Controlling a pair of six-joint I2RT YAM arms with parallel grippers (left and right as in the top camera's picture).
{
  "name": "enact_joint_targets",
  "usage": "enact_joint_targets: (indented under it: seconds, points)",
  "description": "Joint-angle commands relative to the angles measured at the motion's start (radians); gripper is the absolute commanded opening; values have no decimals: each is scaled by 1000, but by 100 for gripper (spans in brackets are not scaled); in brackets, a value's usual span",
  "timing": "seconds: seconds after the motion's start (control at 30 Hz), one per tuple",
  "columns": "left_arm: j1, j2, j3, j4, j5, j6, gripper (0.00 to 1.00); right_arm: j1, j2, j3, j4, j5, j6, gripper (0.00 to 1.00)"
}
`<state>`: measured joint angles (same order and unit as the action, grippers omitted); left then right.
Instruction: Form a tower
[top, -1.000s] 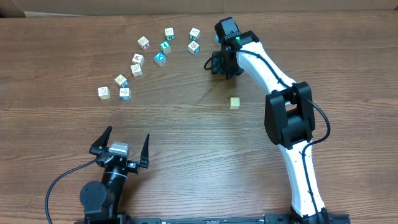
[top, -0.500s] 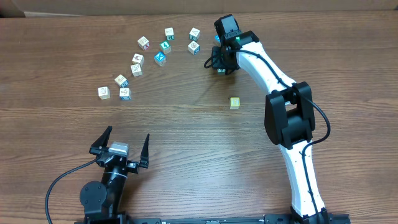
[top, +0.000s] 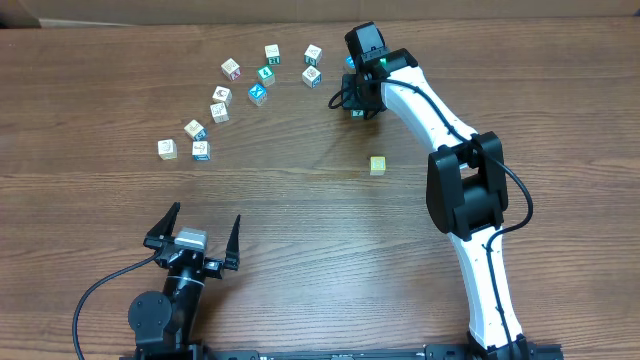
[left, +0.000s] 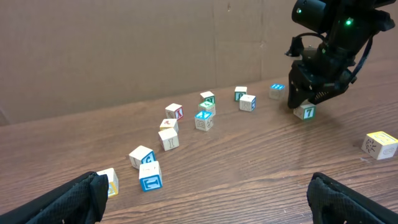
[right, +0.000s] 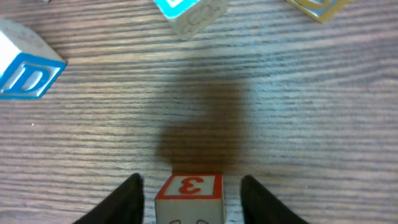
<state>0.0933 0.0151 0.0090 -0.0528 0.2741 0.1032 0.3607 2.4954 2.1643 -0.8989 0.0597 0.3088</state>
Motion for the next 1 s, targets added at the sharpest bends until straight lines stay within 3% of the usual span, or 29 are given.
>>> enact_joint_targets:
  seconds: [0.0, 0.27, 0.47, 0.53, 0.73, 0.97]
  points:
    - [4, -10, -4, 2, 8, -6, 99, -1, -66, -9, 3, 9, -3, 50]
    - [4, -10, -4, 2, 8, -6, 100, -1, -65, -9, -16, -82, -3, 41]
    - [4, -10, -4, 2, 8, -6, 100, 4, -64, -10, -54, -140, -3, 41]
    - [4, -10, -4, 2, 8, -6, 99, 5, -64, -11, -58, -140, -3, 41]
    - [4, -10, -4, 2, 8, -6, 99, 5, -64, -12, -25, -72, -2, 55]
    - [4, -10, -4, 2, 8, -6, 99, 5, -58, -12, -24, -73, 5, 54]
